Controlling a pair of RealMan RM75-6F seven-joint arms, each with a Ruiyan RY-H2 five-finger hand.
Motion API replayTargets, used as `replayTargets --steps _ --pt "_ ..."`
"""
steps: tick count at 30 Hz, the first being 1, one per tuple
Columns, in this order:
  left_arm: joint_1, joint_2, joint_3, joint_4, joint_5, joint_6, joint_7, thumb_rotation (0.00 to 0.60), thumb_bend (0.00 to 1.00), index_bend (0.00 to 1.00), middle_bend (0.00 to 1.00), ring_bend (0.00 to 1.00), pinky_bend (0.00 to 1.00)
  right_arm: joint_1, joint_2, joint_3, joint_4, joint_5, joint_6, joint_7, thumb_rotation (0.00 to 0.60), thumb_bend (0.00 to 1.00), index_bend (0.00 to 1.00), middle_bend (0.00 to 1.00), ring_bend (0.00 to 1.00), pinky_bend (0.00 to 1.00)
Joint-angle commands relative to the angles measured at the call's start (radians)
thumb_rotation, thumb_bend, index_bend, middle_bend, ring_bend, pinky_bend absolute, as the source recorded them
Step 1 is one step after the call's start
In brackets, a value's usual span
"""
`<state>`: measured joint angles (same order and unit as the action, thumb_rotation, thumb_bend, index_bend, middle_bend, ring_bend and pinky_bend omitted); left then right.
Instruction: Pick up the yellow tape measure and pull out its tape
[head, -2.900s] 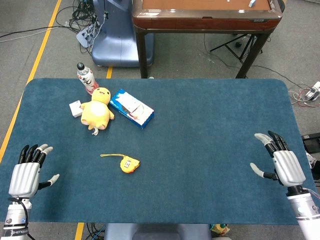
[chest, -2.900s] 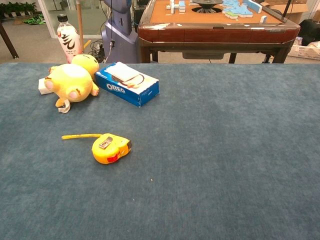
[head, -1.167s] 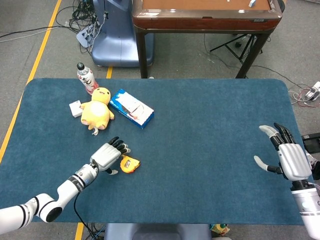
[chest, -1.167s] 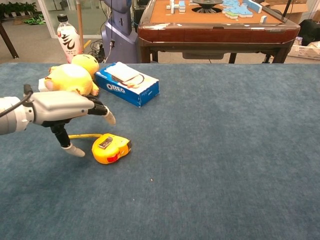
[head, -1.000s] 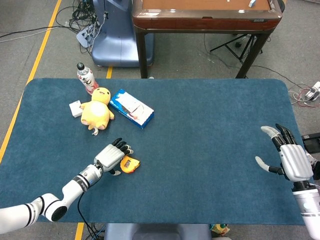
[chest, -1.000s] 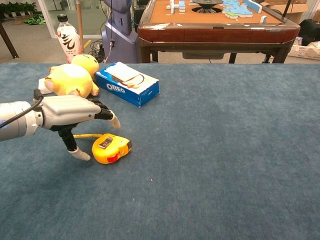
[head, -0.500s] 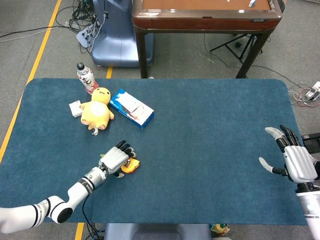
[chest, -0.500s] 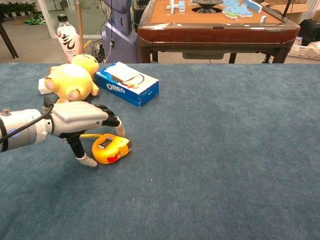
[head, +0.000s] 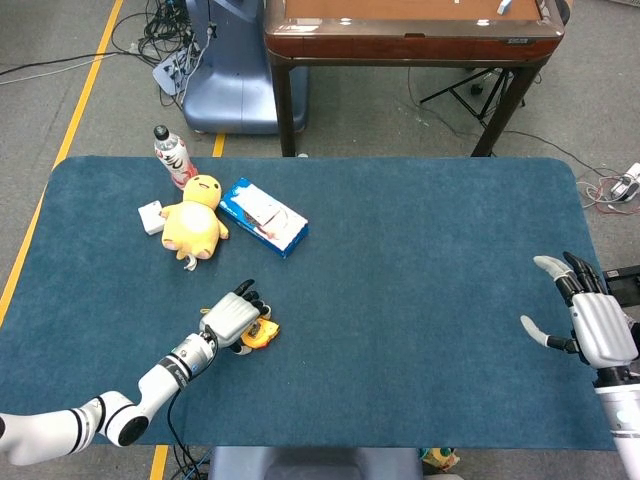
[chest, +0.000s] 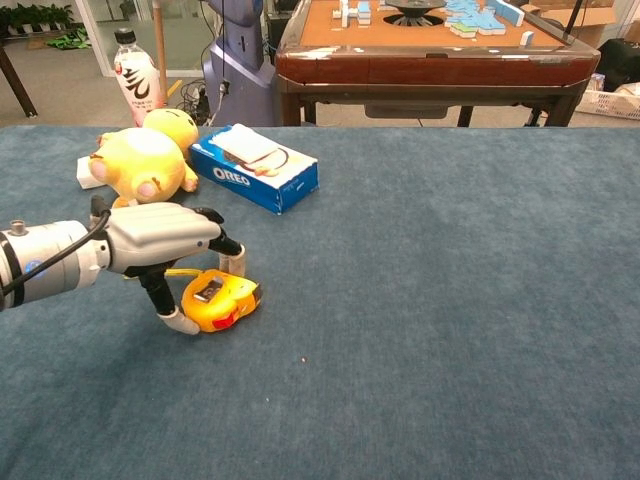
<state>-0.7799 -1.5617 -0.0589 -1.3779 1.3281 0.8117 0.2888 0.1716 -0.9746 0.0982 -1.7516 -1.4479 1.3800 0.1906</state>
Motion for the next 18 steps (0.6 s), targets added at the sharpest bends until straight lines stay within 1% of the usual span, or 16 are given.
replayTargets --steps 1,5,10,15,18 --pt "0.006 -0.013 -0.001 0.026 0.028 0.022 -0.064 0.600 0.14 0.48 0.47 0.28 0.02 -0.001 0.004 0.001 -0.006 0.000 0.002 -0.006 0.600 0.35 0.15 0.16 0.03 0.00" --pt "0.013 -0.012 -0.007 0.051 0.055 0.049 -0.149 0.600 0.14 0.53 0.53 0.33 0.02 0.003 0.007 0.004 -0.020 -0.007 0.000 -0.017 0.600 0.35 0.16 0.16 0.03 0.00" --pt "0.020 0.019 -0.021 0.050 0.075 0.086 -0.196 0.600 0.14 0.54 0.55 0.34 0.02 0.041 0.031 0.010 -0.079 -0.031 -0.047 -0.038 0.600 0.35 0.23 0.18 0.03 0.00" --pt "0.029 0.062 -0.061 -0.008 0.063 0.131 -0.244 0.600 0.14 0.54 0.55 0.34 0.02 0.105 0.034 0.040 -0.144 -0.033 -0.110 -0.061 0.600 0.35 0.30 0.18 0.03 0.00" --pt "0.036 0.093 -0.093 -0.066 0.046 0.157 -0.278 0.600 0.14 0.54 0.55 0.34 0.02 0.162 0.018 0.071 -0.178 -0.013 -0.165 -0.082 0.600 0.35 0.34 0.18 0.03 0.00"
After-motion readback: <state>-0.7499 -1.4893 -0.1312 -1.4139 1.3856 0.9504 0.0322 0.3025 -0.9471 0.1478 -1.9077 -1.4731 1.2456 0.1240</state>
